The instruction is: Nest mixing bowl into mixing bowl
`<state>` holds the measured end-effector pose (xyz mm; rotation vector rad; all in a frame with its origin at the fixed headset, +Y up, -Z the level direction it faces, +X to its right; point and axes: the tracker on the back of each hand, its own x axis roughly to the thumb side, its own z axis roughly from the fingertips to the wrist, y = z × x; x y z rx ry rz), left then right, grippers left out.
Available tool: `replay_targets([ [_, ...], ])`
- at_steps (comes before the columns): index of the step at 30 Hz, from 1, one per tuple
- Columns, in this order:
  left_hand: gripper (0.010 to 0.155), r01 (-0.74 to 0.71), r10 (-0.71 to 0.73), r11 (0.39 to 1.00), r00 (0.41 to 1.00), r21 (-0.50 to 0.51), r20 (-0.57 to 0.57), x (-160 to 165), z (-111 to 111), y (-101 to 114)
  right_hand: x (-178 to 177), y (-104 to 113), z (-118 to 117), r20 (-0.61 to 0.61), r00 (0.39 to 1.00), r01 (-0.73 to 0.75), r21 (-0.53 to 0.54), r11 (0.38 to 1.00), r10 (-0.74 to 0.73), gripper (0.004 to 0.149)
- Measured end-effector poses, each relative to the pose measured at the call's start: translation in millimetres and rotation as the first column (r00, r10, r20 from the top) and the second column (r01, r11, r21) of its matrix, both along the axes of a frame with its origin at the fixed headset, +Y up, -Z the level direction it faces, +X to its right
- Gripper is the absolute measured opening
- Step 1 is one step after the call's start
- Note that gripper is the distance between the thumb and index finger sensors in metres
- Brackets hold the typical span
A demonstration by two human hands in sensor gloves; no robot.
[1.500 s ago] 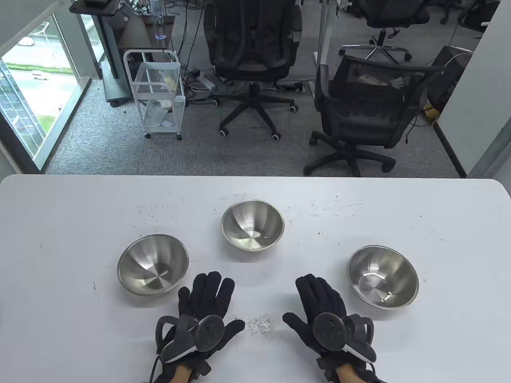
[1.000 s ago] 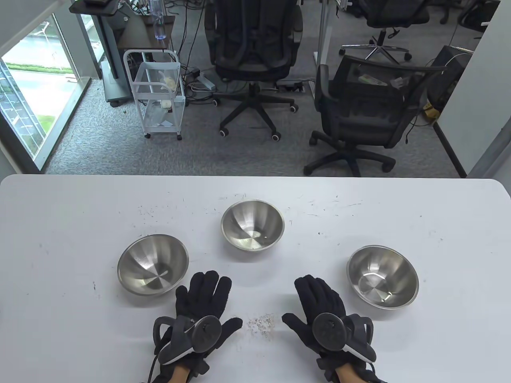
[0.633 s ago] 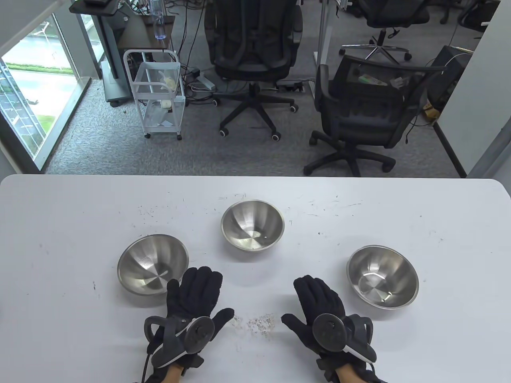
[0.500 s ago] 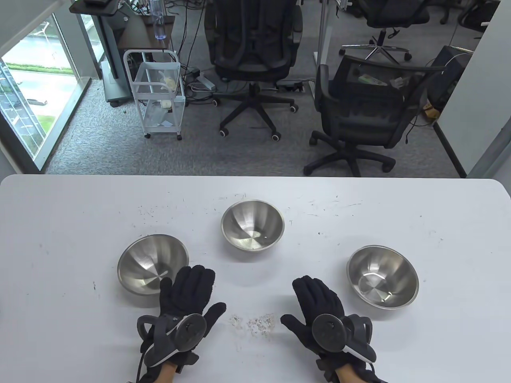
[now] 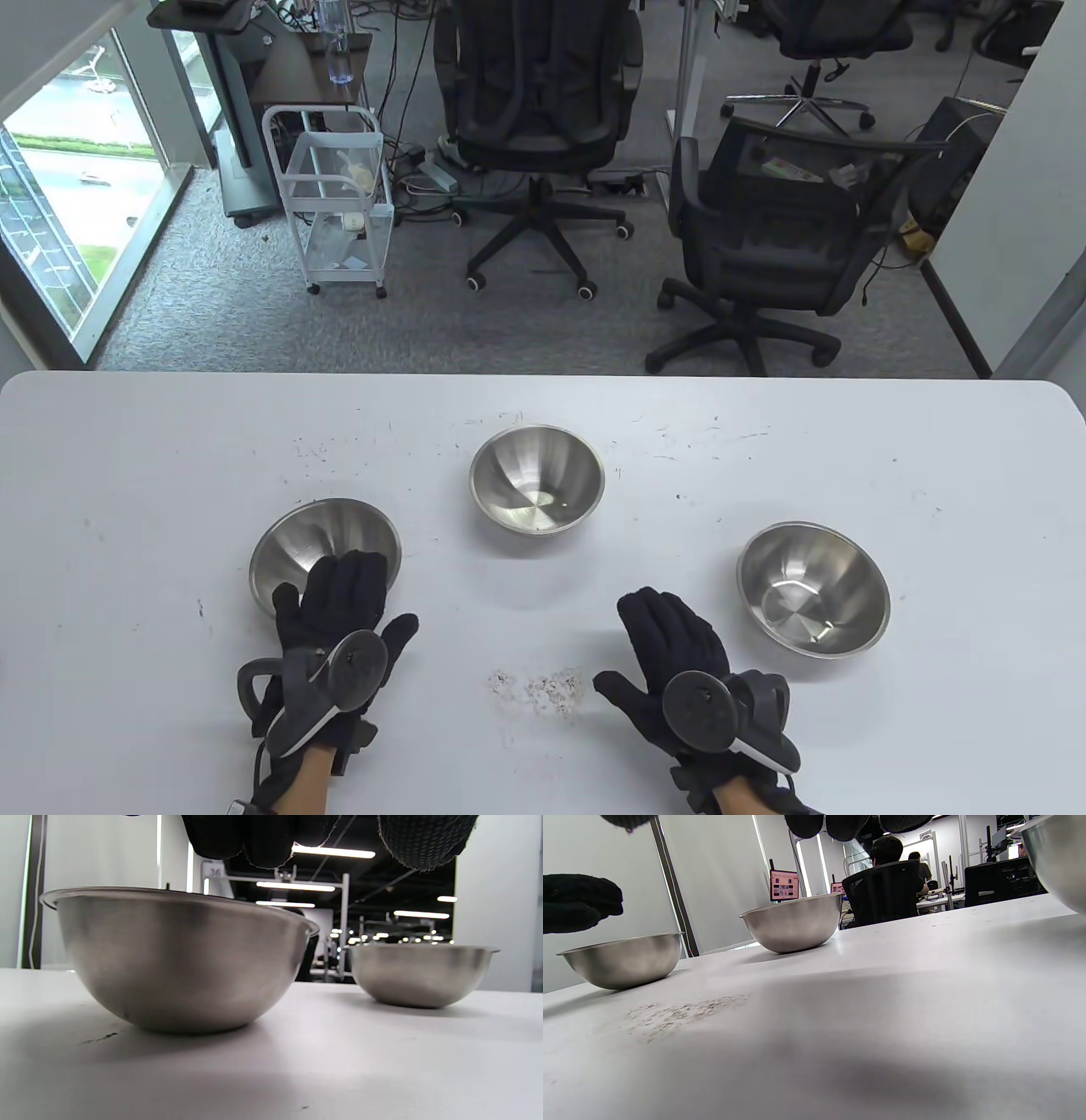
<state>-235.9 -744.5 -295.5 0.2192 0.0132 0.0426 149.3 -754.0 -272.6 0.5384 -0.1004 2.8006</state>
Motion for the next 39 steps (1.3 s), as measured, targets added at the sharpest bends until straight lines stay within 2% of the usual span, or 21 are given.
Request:
replay_targets([
  [9, 0.068, 0.069, -0.075, 0.994, 0.994, -0.084, -0.075, -3.8, -10.0, -11.4, 0.1, 0.5, 0.4, 0.001, 1.000, 0.004, 0.000, 1.000, -0.004, 0.083],
  [19, 0.048, 0.054, -0.071, 0.984, 0.993, -0.168, -0.098, -5.3, -18.3, -21.3, -0.1, 1.1, 0.7, 0.000, 1.000, 0.006, -0.002, 1.000, -0.006, 0.083],
  [27, 0.040, 0.079, -0.095, 0.984, 0.991, -0.162, -0.092, -2.4, -19.0, -20.7, -0.3, 1.8, 0.9, -0.002, 1.000, 0.004, -0.003, 1.000, -0.004, 0.083],
  [39, 0.040, 0.087, -0.095, 0.991, 0.992, -0.106, -0.081, 1.8, -16.8, -17.4, -0.1, 3.0, 1.3, -0.001, 1.000, 0.006, -0.003, 1.000, -0.006, 0.083],
])
